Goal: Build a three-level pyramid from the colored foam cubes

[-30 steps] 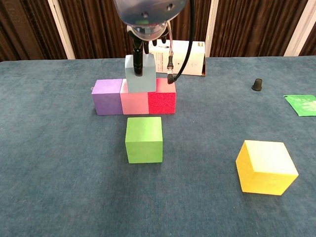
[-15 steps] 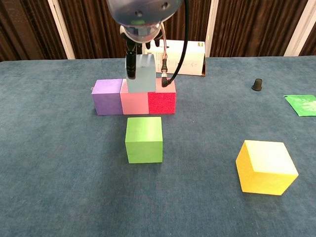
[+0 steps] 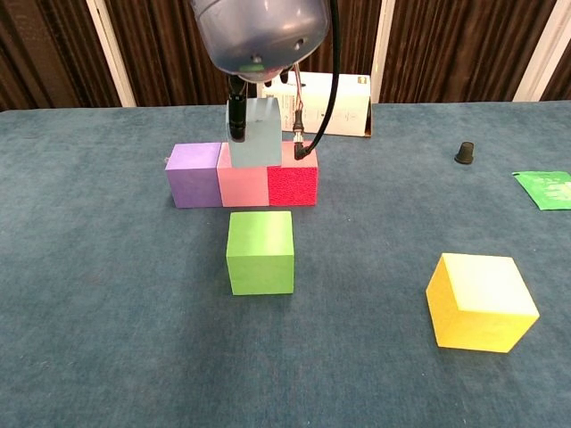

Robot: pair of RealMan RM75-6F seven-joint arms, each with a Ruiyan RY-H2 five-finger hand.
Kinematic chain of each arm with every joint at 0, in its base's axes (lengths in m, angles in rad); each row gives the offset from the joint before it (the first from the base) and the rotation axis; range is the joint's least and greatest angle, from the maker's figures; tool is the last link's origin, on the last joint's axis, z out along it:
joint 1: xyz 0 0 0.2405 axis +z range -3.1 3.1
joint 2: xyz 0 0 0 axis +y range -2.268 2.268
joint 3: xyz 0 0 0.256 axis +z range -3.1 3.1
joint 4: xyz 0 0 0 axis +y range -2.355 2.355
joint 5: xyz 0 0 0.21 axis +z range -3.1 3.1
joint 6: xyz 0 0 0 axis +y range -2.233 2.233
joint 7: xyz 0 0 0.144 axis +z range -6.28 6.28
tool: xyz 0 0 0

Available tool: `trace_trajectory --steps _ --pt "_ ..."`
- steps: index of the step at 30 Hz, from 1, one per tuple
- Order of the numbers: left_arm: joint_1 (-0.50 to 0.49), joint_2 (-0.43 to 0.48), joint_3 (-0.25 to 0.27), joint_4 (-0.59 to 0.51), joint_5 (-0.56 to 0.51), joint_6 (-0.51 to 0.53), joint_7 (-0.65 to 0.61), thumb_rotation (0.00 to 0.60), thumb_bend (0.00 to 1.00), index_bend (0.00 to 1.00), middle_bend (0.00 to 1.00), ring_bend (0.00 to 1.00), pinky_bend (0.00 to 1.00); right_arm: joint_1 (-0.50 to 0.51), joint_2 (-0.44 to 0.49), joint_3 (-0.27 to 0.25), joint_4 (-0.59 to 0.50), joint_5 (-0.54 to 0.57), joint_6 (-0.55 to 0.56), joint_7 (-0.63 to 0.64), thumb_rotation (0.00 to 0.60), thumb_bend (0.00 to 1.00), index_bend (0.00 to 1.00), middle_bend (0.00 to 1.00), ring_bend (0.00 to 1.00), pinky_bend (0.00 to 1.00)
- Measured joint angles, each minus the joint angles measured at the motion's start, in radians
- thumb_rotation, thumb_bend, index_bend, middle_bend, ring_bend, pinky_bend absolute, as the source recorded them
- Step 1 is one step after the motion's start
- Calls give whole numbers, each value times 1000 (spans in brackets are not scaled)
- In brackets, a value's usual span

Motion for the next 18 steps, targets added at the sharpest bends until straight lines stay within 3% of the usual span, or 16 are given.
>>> trace_trajectory --steps 18 --pt "0 -3 -7 -1 -11 2 4 600 297 86 0 0 0 6 -16 4 23 -19 -8 23 600 324 148 144 0 0"
